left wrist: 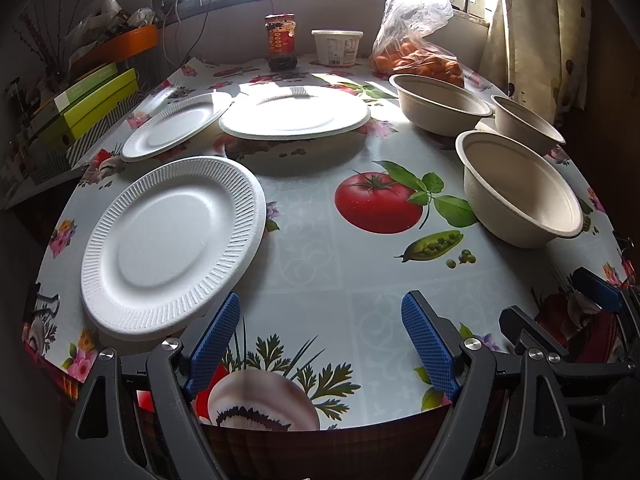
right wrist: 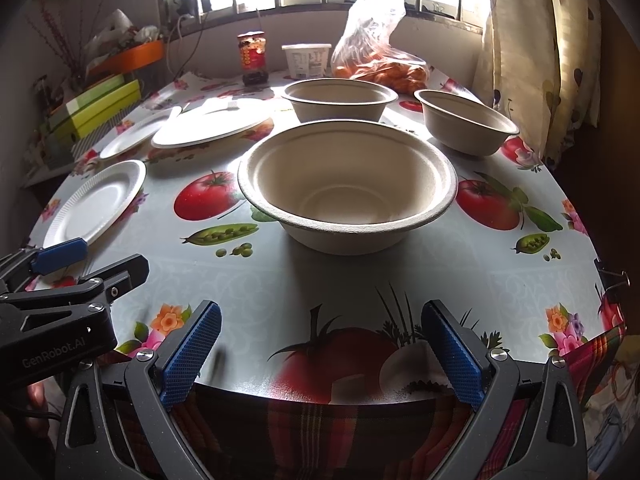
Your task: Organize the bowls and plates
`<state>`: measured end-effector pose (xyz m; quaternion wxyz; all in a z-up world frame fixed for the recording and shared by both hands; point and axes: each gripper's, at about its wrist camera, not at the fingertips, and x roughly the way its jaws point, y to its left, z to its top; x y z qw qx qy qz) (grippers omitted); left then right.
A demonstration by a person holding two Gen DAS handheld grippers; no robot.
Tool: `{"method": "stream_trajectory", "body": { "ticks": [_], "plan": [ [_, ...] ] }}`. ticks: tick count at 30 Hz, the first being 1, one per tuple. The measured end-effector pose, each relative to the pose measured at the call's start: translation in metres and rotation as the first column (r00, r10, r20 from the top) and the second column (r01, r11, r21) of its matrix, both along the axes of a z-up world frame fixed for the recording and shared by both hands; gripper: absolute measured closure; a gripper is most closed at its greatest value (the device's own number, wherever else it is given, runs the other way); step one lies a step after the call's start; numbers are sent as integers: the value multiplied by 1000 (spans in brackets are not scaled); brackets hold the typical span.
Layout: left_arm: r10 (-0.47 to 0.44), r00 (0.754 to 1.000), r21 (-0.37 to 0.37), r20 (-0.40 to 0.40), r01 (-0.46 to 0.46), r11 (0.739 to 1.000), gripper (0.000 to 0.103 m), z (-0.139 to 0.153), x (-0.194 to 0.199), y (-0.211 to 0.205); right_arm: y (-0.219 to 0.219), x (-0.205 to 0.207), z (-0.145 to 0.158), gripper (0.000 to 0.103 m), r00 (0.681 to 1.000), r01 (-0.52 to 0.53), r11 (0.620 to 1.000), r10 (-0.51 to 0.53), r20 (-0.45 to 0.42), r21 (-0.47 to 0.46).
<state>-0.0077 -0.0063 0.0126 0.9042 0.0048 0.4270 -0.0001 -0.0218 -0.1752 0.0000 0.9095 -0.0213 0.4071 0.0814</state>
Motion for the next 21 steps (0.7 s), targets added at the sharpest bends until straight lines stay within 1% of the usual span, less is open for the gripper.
{"method": "stream_trajectory", "body": {
  "ticks": [8, 11, 15, 18, 21],
  "plan": [
    [-10, 1000, 9, 27, 10, 1000, 19, 11, -4, 1, 0, -3, 10, 2, 1000, -15, 1000, 14, 26, 8],
    [-11, 999, 18, 48, 10, 1000, 19, 20, -6, 4, 1, -6, 18, 2, 998, -41, 999, 41, 48, 11],
    [-10, 998, 8, 58, 10, 1000, 19, 32, -7, 13, 12, -6, 33, 2, 991, -102, 995, 101, 82, 8],
    [0, 997, 21, 78, -1, 1000, 19, 43, -7, 24, 21, -2, 47, 2, 986, -129, 991, 127, 108, 18],
    [14, 997, -8, 75, -14, 1000, 19, 52, -3, 41, 29, 5, 60, 2, 981, -150, 988, 144, 128, 32]
  ]
}}
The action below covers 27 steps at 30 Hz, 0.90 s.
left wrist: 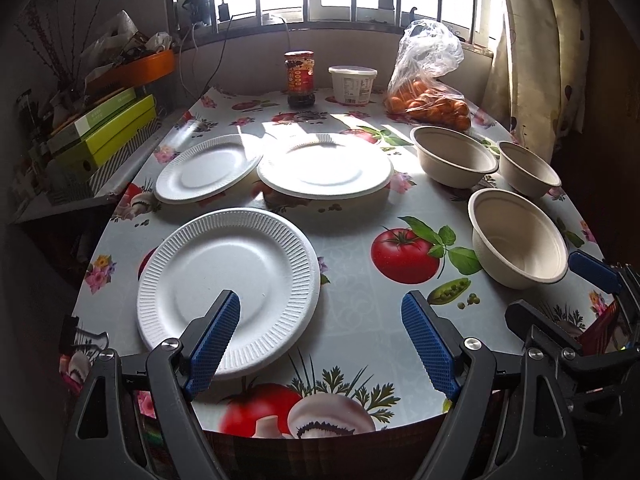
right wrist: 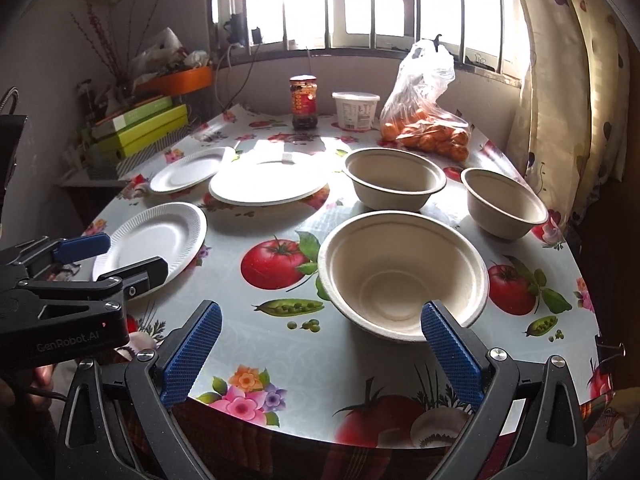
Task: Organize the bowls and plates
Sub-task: 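Move the left tool toward a white paper plate while the right tool approaches another plate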
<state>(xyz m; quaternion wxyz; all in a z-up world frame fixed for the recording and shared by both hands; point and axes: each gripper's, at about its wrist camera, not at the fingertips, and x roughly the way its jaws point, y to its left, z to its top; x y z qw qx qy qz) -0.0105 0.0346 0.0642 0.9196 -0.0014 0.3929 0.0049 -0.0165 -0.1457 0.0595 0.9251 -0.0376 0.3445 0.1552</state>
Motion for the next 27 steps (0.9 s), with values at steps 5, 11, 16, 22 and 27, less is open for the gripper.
{"method": "stream_trajectory", "body": {
  "ticks": [5, 11, 16, 22, 27],
  "plan": [
    [33, 999, -2, 8, -33, 999, 19, 14, 12, 28, 20, 18, 19, 2, 999, -43, 999, 43, 17, 17],
    [87, 996, 2, 28, -87, 996, 20, 23, 30, 63, 47, 51, 35, 8, 996, -82, 996, 82, 24, 27],
    [126, 991, 12, 54, -127, 992, 20, 32, 44, 90, 69, 77, 46, 9, 994, -107, 994, 106, 35, 25],
    [170, 984, 24, 59, -172, 985, 20, 32, 66, 117, 101, 115, 55, 17, 989, -139, 990, 139, 45, 0],
    [188, 982, 18, 33, -189, 982, 20, 27, 89, 143, 128, 149, 55, 18, 985, -172, 985, 172, 27, -16]
  ]
}}
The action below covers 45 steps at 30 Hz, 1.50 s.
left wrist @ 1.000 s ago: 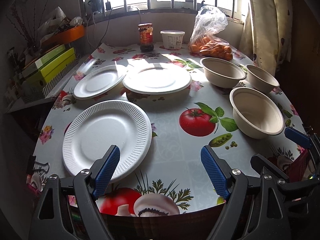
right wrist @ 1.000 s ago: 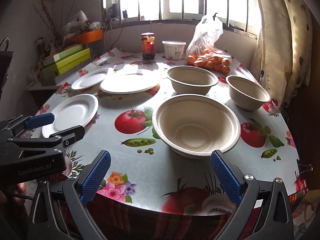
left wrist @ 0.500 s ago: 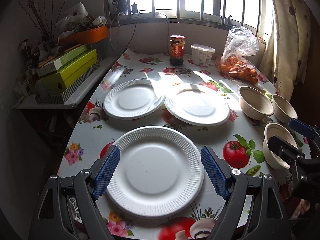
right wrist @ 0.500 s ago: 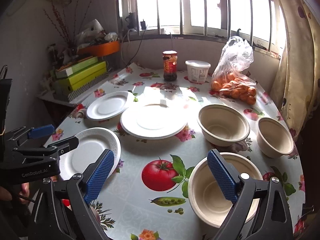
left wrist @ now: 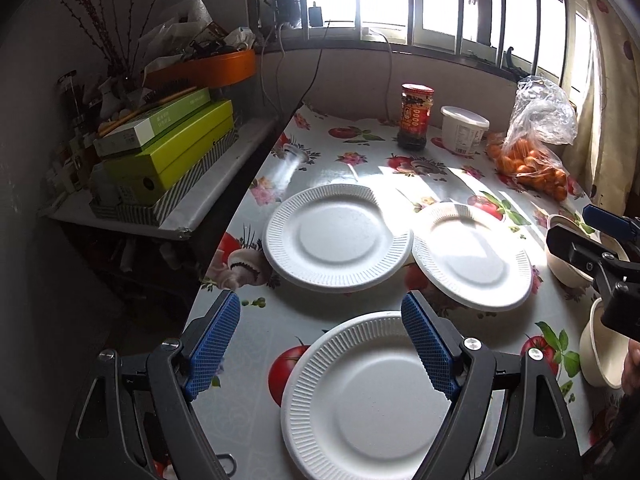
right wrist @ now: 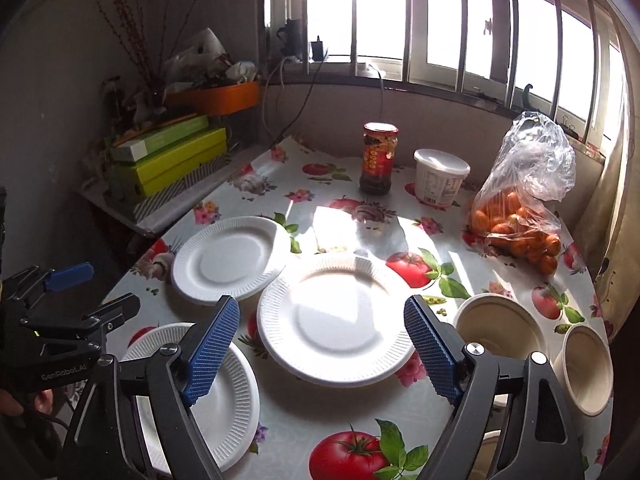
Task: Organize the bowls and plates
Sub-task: 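Move the left tool toward a white paper plate while the right tool approaches another plate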
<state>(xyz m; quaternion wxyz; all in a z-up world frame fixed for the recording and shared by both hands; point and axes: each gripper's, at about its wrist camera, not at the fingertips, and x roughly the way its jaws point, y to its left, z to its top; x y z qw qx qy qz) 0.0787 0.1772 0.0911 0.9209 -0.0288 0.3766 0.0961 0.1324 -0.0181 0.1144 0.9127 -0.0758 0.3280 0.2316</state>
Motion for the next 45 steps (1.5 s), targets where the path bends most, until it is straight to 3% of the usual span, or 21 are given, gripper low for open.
{"method": "stream_trajectory", "body": {
  "ticks": [4, 12, 15, 27, 30, 32, 36, 40, 43, 45],
  "plan": [
    [30, 999, -36, -19, -31, 999, 24, -5, 19, 25, 19, 28, -2, 18, 999, -20, 1000, 20, -26, -12],
    [89, 995, -14, -43, -89, 996, 24, -17, 52, 57, 58, 72, -8, 20, 996, -82, 995, 81, -22, -58],
    [98, 993, -50, -68, -101, 994, 30, -24, 64, 71, 67, 92, -17, 23, 994, -99, 994, 96, -59, -53],
    [118, 982, -137, -149, -138, 981, 30, -58, 97, 97, 94, 142, -60, 29, 978, -149, 985, 134, -161, -90],
    [112, 980, -147, -165, -137, 980, 31, -65, 100, 98, 100, 149, -74, 36, 971, -161, 982, 140, -196, -100],
    [109, 978, -164, -176, -138, 977, 41, -69, 101, 99, 104, 152, -81, 39, 964, -174, 980, 150, -220, -94],
    [108, 976, -163, -190, -139, 977, 41, -74, 103, 98, 110, 154, -89, 41, 958, -189, 978, 164, -236, -89],
    [102, 975, -175, -196, -137, 975, 41, -77, 105, 98, 111, 155, -93, 51, 953, -192, 978, 165, -254, -84],
    [88, 975, -189, -206, -127, 974, 53, -80, 108, 97, 112, 156, -95, 56, 951, -194, 978, 168, -261, -79],
    [82, 972, -196, -219, -126, 972, 55, -82, 110, 97, 113, 157, -96, 62, 949, -194, 978, 167, -266, -78]
  ]
}}
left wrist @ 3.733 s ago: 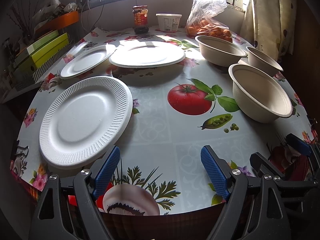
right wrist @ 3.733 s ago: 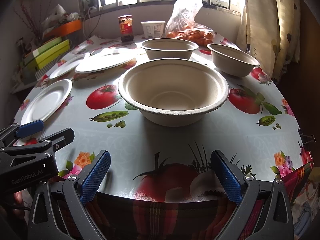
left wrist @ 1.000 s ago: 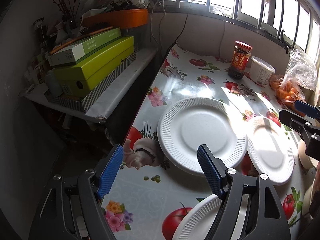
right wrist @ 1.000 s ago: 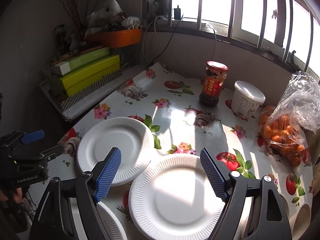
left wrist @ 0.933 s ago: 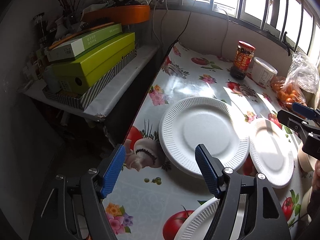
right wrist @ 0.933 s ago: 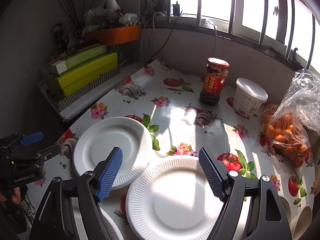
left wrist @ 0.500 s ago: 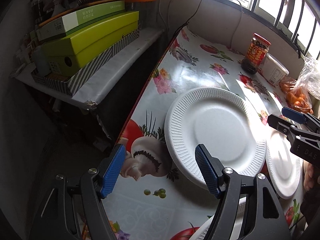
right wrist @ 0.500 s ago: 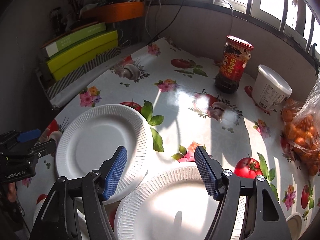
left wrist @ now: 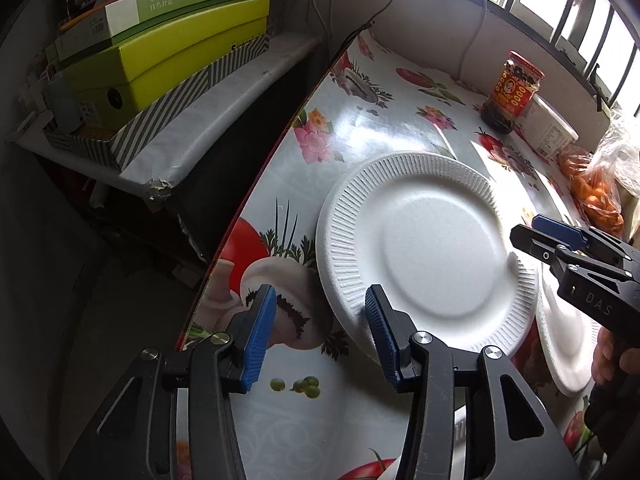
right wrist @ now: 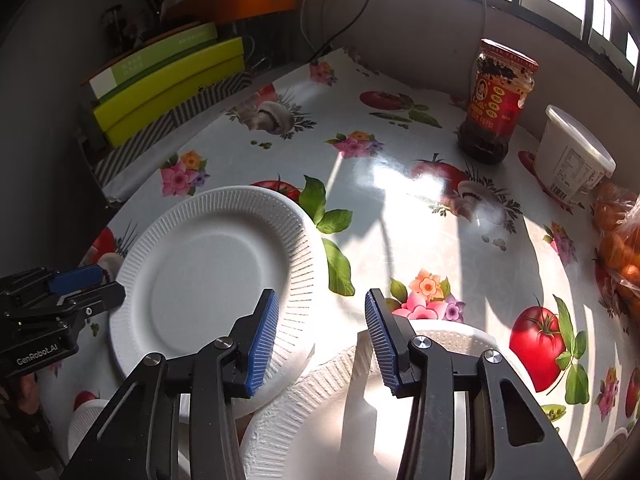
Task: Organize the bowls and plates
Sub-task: 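Move the left tool toward a white paper plate while the right tool approaches another plate, then close the left gripper on a plate rim while the right gripper closes on another plate rim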
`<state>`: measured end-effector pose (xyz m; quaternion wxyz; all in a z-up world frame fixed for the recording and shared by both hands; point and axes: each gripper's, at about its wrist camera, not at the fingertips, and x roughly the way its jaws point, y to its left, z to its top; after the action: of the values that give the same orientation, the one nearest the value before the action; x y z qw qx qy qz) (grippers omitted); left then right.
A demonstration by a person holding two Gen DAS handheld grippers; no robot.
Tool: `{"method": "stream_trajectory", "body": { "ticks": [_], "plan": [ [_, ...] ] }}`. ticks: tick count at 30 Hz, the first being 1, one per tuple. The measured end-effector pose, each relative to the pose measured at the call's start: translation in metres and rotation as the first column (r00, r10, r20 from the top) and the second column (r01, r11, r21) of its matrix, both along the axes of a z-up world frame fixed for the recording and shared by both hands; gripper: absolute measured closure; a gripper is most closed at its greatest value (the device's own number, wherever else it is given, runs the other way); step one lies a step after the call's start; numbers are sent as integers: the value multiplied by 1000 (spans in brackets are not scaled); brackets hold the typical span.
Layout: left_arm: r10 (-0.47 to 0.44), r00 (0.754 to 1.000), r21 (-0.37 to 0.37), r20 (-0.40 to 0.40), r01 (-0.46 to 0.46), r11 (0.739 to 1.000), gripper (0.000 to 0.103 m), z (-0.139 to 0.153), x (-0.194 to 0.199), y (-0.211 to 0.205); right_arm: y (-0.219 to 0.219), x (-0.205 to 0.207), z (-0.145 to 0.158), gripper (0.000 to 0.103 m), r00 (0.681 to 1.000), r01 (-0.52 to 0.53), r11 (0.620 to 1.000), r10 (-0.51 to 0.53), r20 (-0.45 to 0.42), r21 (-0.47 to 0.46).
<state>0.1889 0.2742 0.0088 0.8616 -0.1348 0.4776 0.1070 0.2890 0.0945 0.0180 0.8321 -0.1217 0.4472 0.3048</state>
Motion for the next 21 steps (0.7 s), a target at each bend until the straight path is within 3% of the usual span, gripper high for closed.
{"method": "stream_trajectory", "body": {
  "ticks": [10, 16, 21],
  "plan": [
    [-13, 1000, -15, 10, 14, 1000, 67, 1, 2, -3, 5, -1, -2, 79, 1000, -18, 1000, 18, -11, 10],
    [-7, 1000, -31, 15, 7, 999, 70, 0, 3, -3, 6, -2, -2, 81, 1000, -18, 1000, 19, -7, 11],
    [-14, 1000, -52, 24, 15, 999, 81, 0, 4, -4, 6, -2, -2, 81, 1000, -17, 1000, 17, -6, 10]
  ]
}}
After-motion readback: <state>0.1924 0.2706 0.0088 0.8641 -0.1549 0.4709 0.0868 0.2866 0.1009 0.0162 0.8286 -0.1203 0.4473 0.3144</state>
